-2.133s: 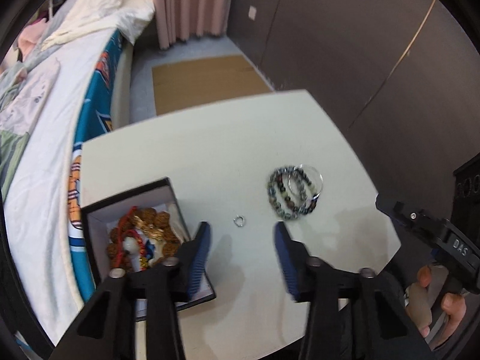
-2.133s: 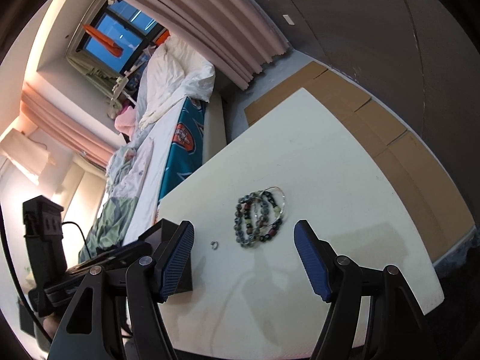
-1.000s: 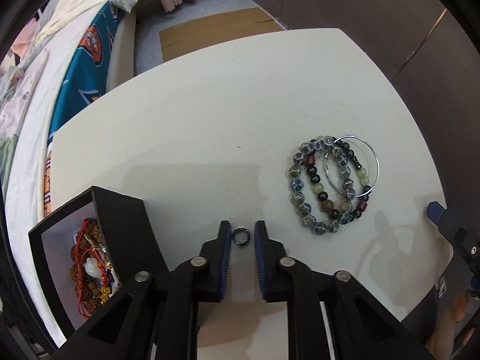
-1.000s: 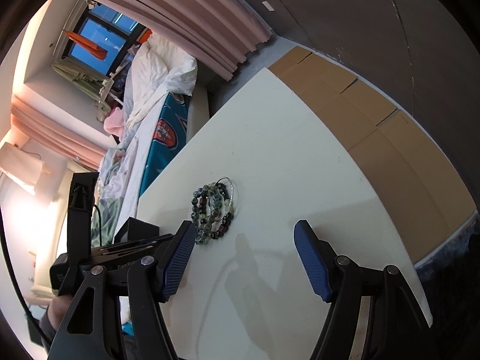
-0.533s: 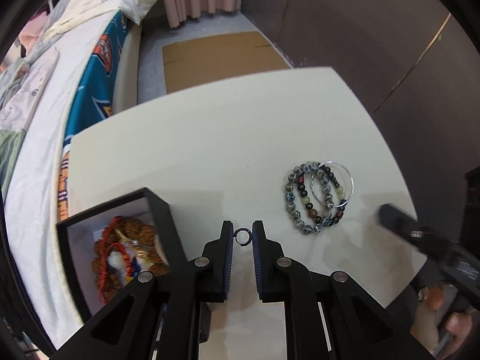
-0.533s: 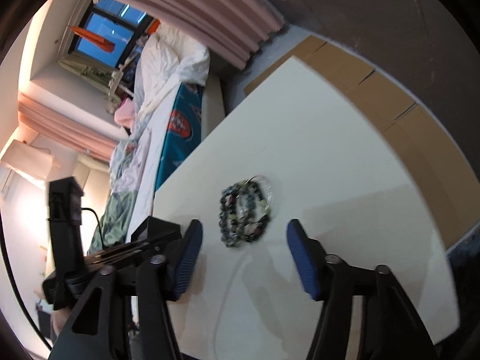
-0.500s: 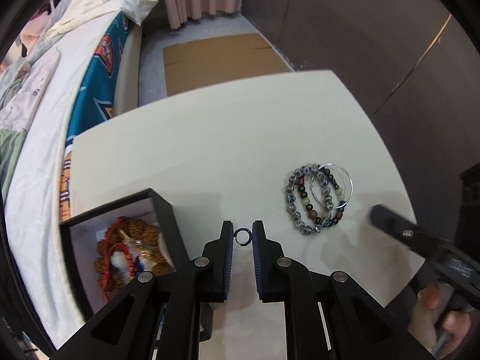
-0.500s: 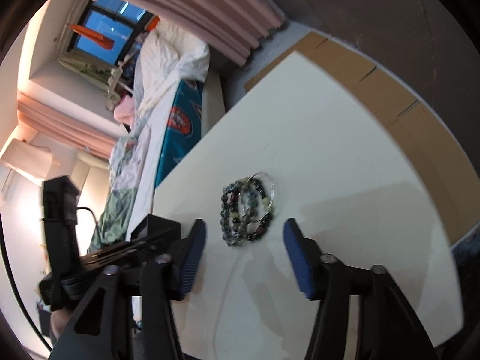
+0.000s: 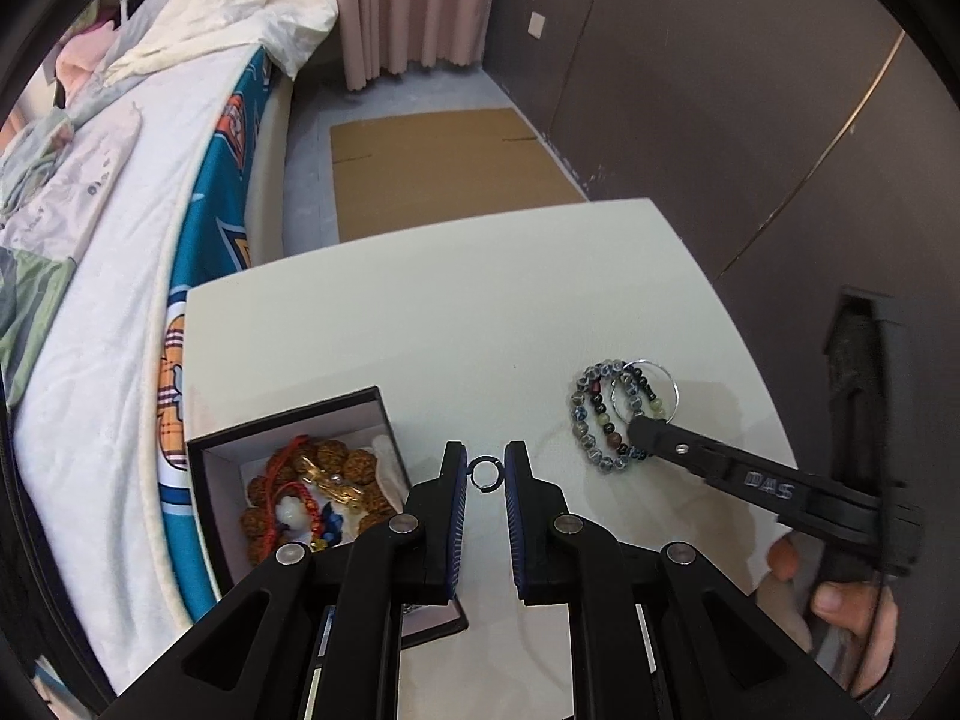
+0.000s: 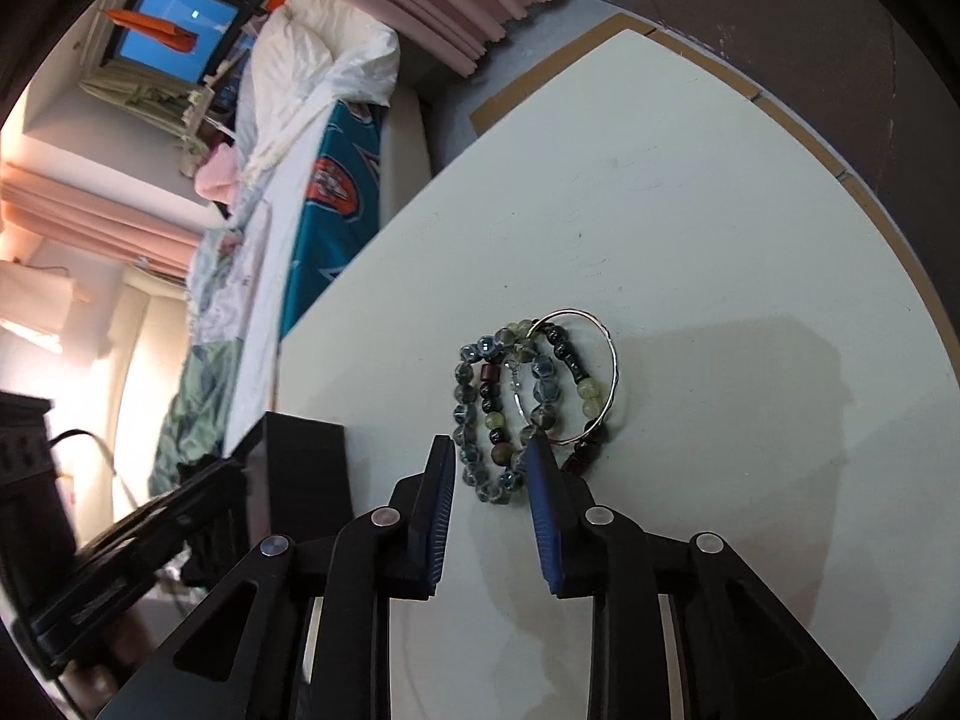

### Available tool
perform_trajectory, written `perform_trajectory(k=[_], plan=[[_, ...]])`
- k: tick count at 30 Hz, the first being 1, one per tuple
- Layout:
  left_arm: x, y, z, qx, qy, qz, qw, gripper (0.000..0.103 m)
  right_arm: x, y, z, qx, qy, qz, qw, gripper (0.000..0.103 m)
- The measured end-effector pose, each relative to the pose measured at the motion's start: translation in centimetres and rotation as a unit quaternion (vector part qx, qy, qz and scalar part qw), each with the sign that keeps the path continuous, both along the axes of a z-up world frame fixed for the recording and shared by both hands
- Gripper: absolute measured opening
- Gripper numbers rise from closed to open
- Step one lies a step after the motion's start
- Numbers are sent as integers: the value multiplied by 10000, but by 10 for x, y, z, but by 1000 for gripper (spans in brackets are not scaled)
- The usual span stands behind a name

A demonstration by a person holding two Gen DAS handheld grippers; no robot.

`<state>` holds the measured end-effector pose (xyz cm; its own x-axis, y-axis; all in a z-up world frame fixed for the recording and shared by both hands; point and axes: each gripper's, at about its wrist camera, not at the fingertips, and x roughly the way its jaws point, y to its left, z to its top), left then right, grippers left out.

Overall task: Organize jewelry
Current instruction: 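Lift the silver ring with the left gripper while the right gripper grasps a grey bead bracelet, then drop the ring into the box with the left gripper while the right gripper carries the bracelet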

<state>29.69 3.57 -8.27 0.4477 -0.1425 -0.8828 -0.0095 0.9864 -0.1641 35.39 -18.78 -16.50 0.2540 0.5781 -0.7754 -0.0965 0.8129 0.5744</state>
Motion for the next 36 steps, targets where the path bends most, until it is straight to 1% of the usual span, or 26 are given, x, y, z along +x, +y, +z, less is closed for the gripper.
perform_trajectory(k=[1,4,7,9,10,12,15,21,23,27,28,30,31,32,34,36], plan=[[-1,3,2,-15,-34,0,10000,13,0,1,-1,-99,18,-10,9999,26],[-6,10,10,-87,-138,34,9999,13,0,5,-3,-276,74,-32,9996,21],[-11,16,17,-146,-221,38,9996,13,1,10,-2,-477,82,-33,9988,21],[-16,20,22,-185,-271,47,9995,13,0,12,-2,-627,73,-59,9980,16],[-18,22,23,-203,-293,58,9993,13,0,11,-1,-624,77,-101,9980,12],[-25,30,28,-248,-355,104,9990,13,-3,9,3,-653,18,-179,9977,12],[-33,43,31,-307,-419,211,9984,13,-14,5,19,-449,-225,-188,9986,12],[-45,65,27,-429,-363,463,9973,13,-34,18,56,-358,-627,-45,9974,12],[-49,70,24,-505,-340,535,9967,13,-41,24,70,-309,-768,23,9966,12],[-53,79,17,-784,-185,582,9950,15,-54,36,95,-226,-1010,173,9945,12],[-55,82,17,-837,-191,599,9945,19,-55,42,99,-215,-1047,201,9941,12],[-61,87,19,-863,-270,661,9937,40,-60,51,111,-125,-1133,278,9931,12],[-64,89,22,-854,-343,712,9932,60,-62,55,114,-116,-1162,314,9927,12],[-66,91,24,-852,-416,749,9927,73,-65,60,118,-110,-1207,373,9919,12],[-75,98,31,-892,-618,804,9908,74,-69,68,124,-94,-1275,469,9907,12],[-78,103,33,-916,-612,844,9903,74,-74,80,130,-81,-1331,590,9893,12]])
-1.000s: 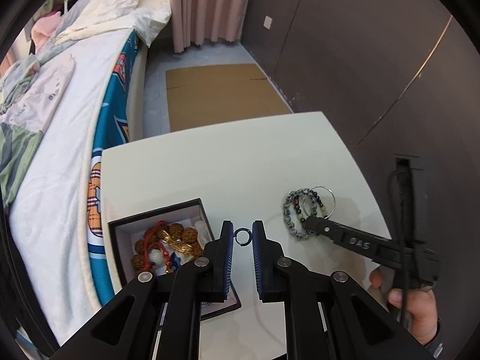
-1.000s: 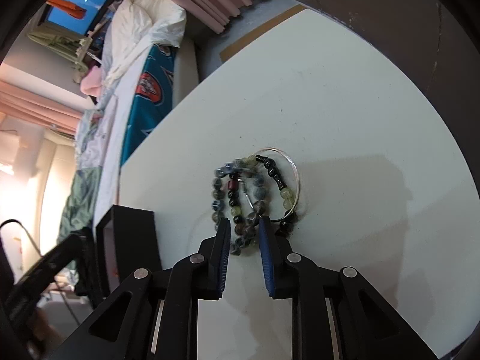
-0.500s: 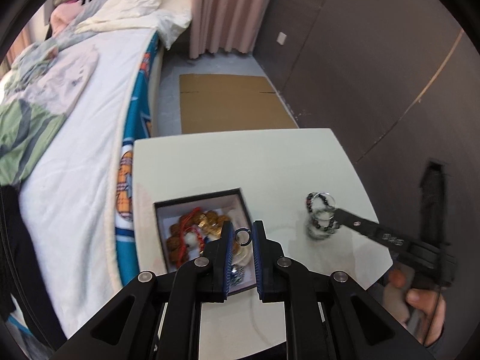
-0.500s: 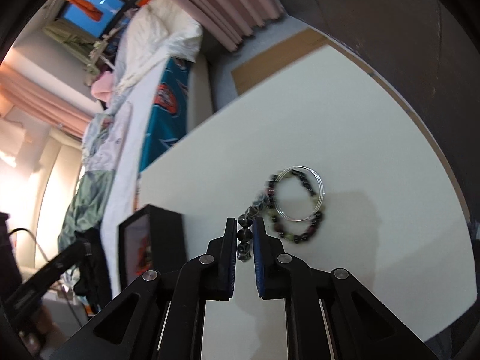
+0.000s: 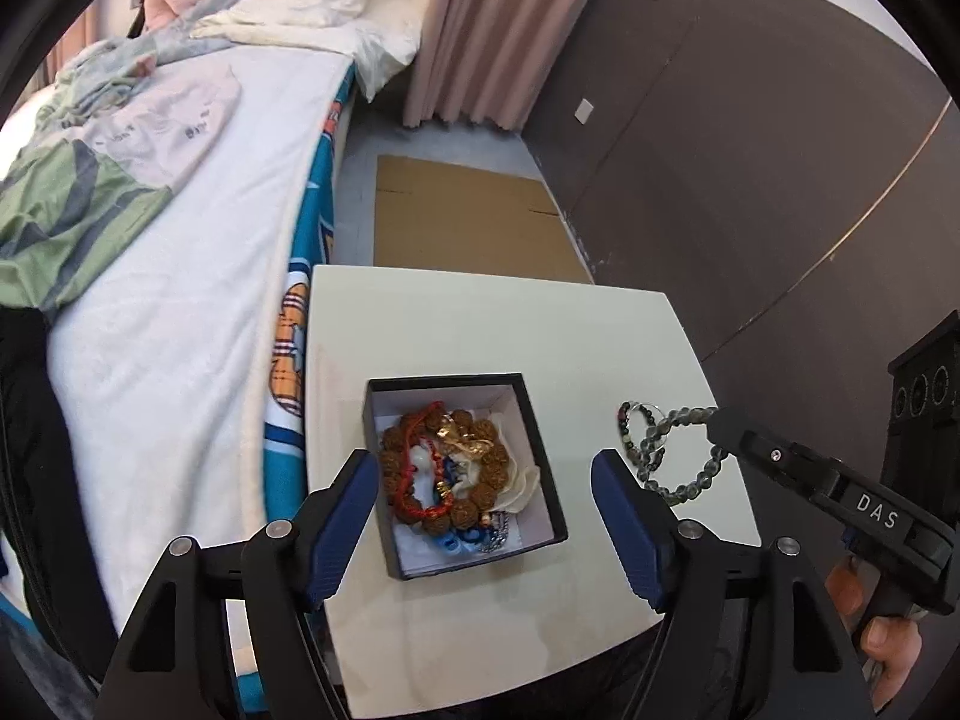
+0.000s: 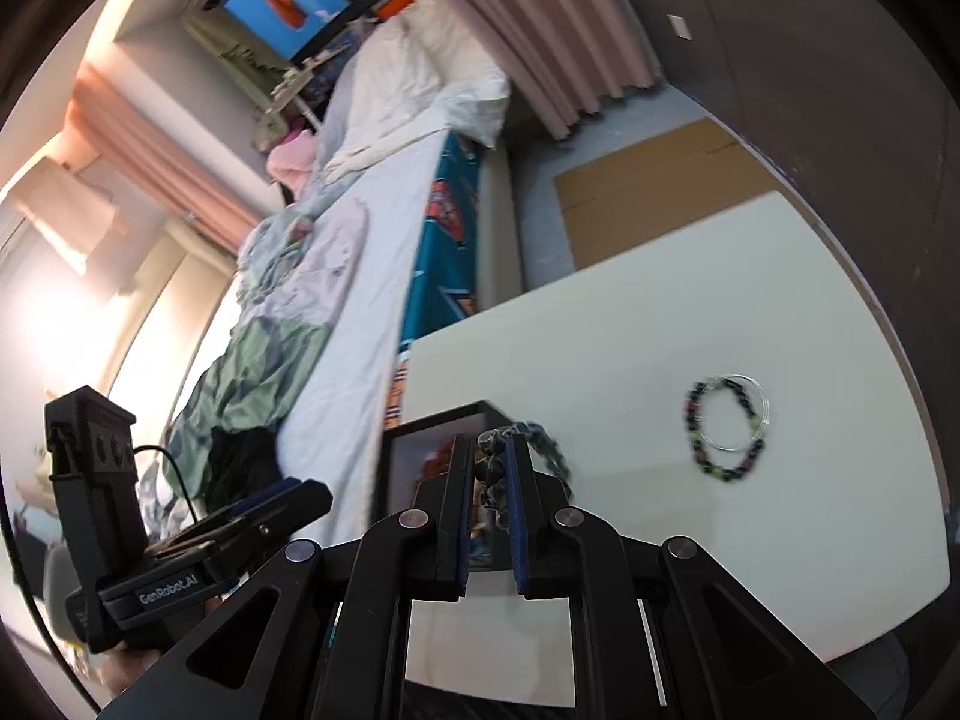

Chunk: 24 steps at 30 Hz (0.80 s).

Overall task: Organize jewelry
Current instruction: 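Drop the ring into the box with the left gripper while the right gripper carries the bracelet, then lower the grey bead bracelet into the box and open the right gripper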

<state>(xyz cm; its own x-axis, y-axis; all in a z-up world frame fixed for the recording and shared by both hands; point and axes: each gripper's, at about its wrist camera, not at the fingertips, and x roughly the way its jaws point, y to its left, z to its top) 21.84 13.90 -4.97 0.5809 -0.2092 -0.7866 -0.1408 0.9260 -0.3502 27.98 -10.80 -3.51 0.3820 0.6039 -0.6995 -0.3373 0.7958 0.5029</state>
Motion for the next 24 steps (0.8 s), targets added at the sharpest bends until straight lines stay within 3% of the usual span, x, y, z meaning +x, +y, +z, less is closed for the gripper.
perform_trajectory(k=[9,20,21,23,24], plan=[[-18,25,0,-28,34,234,9997,74,-14,52,2,35,-50,512,9987,12],[-25,30,-1,-45,10,271,9996,74,-13,68,-24,-286,149,634,9975,13],[-25,29,-1,-33,8,259,9997,74,-12,71,-27,-294,234,688,9969,15],[-25,28,0,-20,3,245,9997,74,-12,72,-30,-324,285,696,9966,36],[-25,28,0,-16,2,247,9997,74,-13,71,-30,-333,245,661,9970,41]])
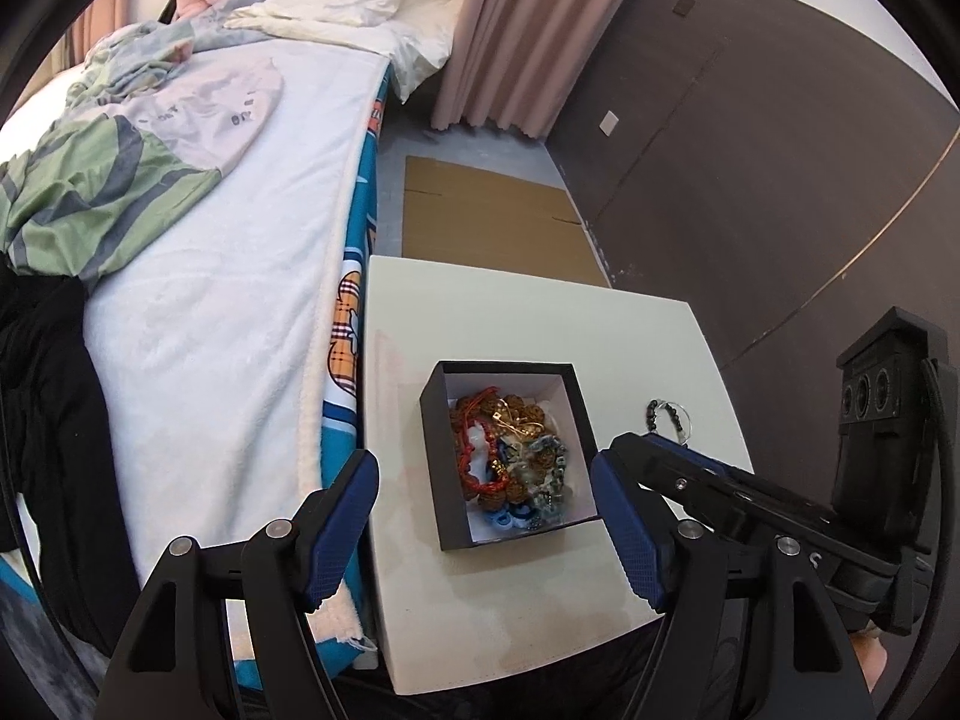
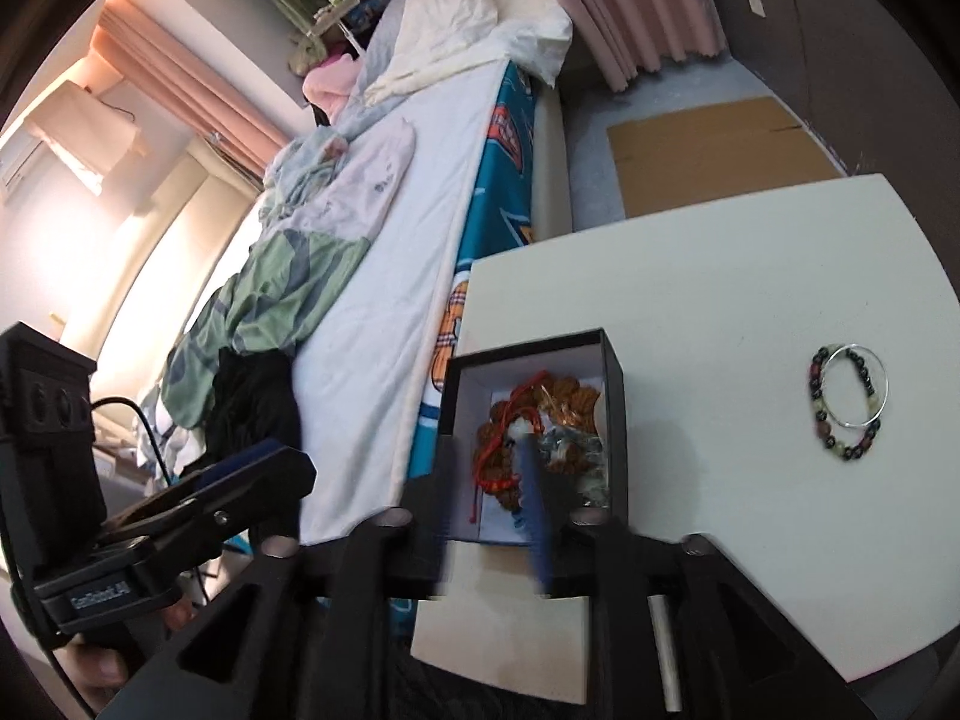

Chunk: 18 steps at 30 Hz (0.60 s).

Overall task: Organize jewelry
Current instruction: 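Lower the grey bead bracelet into the box and open the right gripper, then move the left gripper to the silver hoop bracelet and grasp the hoop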

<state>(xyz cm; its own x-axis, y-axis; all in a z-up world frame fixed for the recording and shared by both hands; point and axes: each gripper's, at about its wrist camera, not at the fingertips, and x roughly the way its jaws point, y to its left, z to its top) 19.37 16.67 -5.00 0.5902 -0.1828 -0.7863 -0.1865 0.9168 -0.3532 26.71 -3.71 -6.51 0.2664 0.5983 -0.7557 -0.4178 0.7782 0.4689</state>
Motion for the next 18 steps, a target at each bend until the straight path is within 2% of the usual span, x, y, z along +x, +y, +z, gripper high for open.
perform_trajectory(k=[1,2,9,13,18], plan=[[0,0,0,3,1,3,10000,74,-1,-2,1,4,-56,-37,10000,48],[1,0,0,6,2,7,10000,74,-2,-5,2,27,-80,-58,9999,51],[7,-13,-2,58,54,-144,9999,74,-3,-41,5,152,-128,-364,9991,51],[17,-32,-3,124,72,-334,9993,74,-2,-78,6,230,-179,-785,9965,66],[31,-62,-3,241,97,-636,9976,74,5,-122,2,327,-102,-1227,9919,67]])
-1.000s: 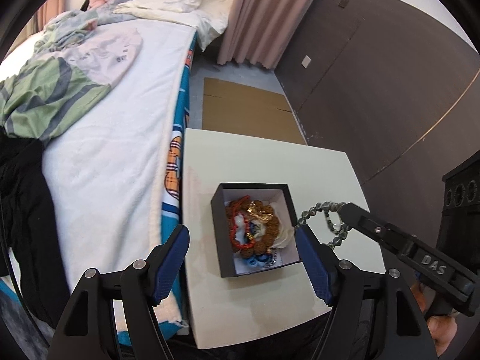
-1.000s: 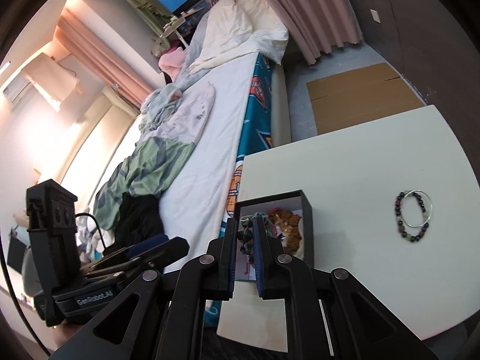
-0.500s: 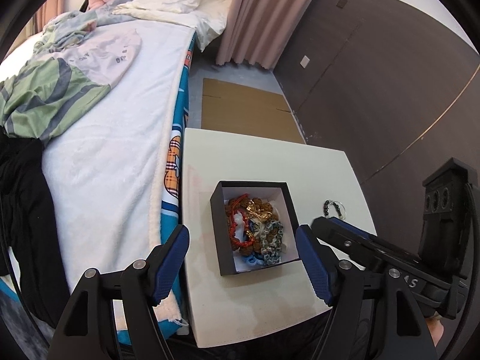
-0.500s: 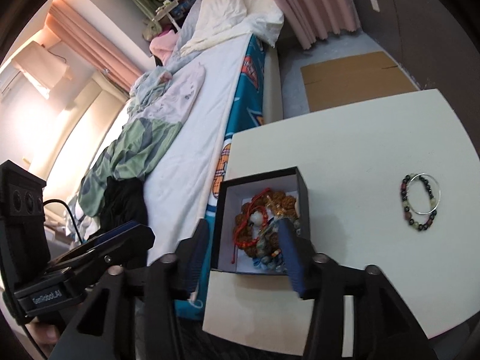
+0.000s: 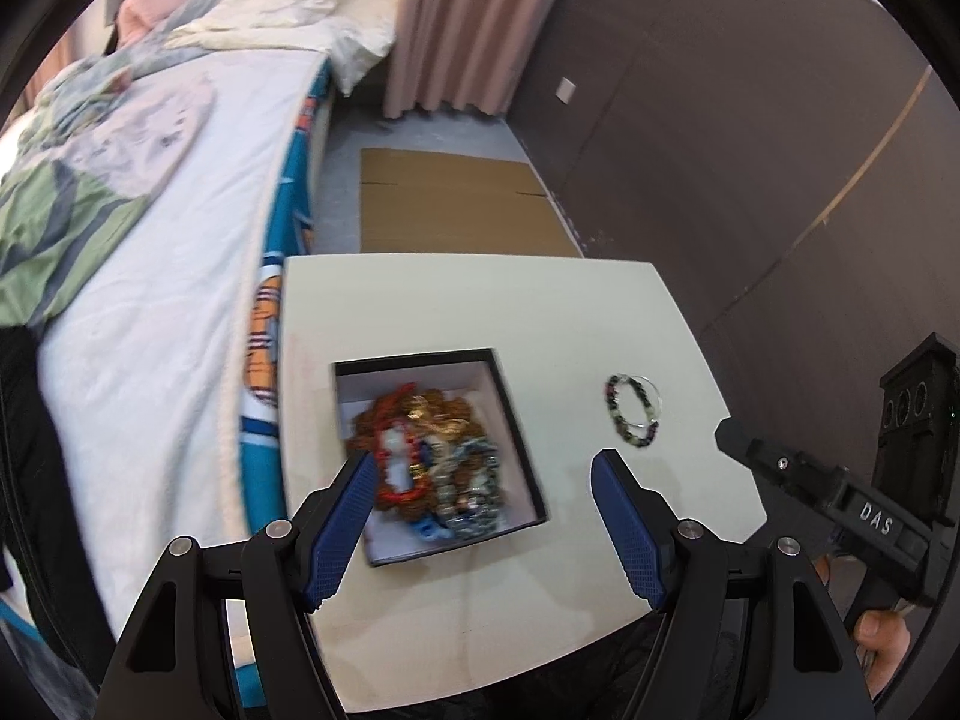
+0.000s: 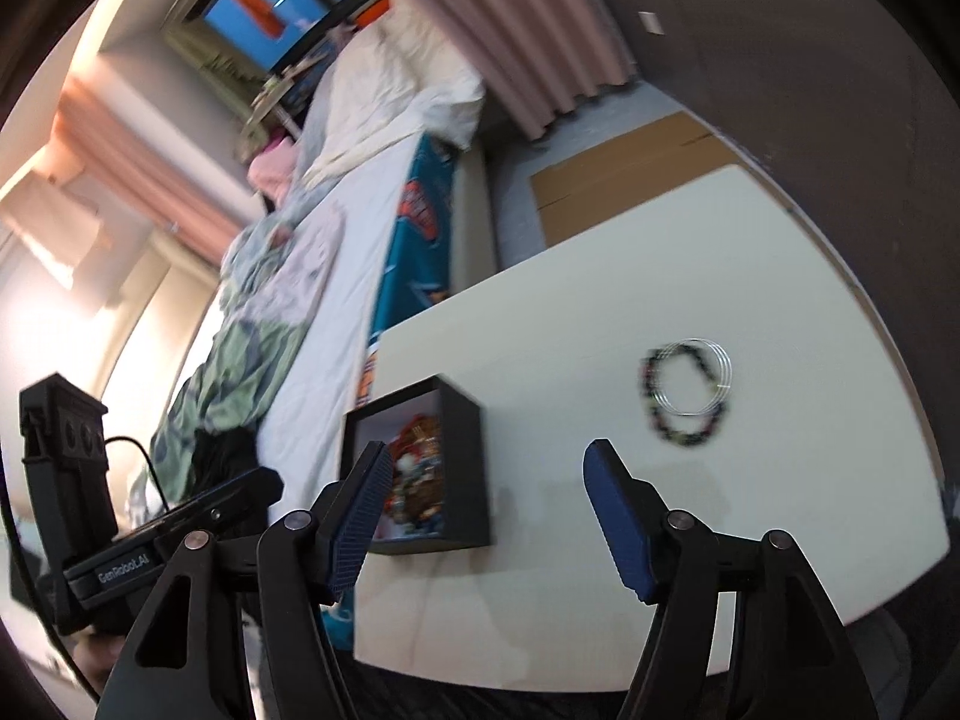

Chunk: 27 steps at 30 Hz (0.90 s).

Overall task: Organize jewelry
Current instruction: 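Move the left gripper to the silver hoop bracelet and grasp the hoop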

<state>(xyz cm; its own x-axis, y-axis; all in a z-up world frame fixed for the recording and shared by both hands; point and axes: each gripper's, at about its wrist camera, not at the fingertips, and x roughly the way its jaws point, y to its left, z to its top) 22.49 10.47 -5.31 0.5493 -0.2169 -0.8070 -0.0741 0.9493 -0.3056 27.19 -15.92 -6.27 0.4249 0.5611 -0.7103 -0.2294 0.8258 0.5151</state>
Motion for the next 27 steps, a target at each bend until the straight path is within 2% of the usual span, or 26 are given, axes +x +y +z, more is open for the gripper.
perform_trajectory(k=[9,20,27], plan=[[27,-57,-4,265,97,-505,9983,74,12,-67,-19,333,207,-616,9973,67],[65,-112,-18,524,256,-863,9946,74,20,-120,-44,643,197,-869,9939,67],[89,-152,-29,762,321,-1210,9892,74,26,-141,-60,784,233,-986,9918,67]])
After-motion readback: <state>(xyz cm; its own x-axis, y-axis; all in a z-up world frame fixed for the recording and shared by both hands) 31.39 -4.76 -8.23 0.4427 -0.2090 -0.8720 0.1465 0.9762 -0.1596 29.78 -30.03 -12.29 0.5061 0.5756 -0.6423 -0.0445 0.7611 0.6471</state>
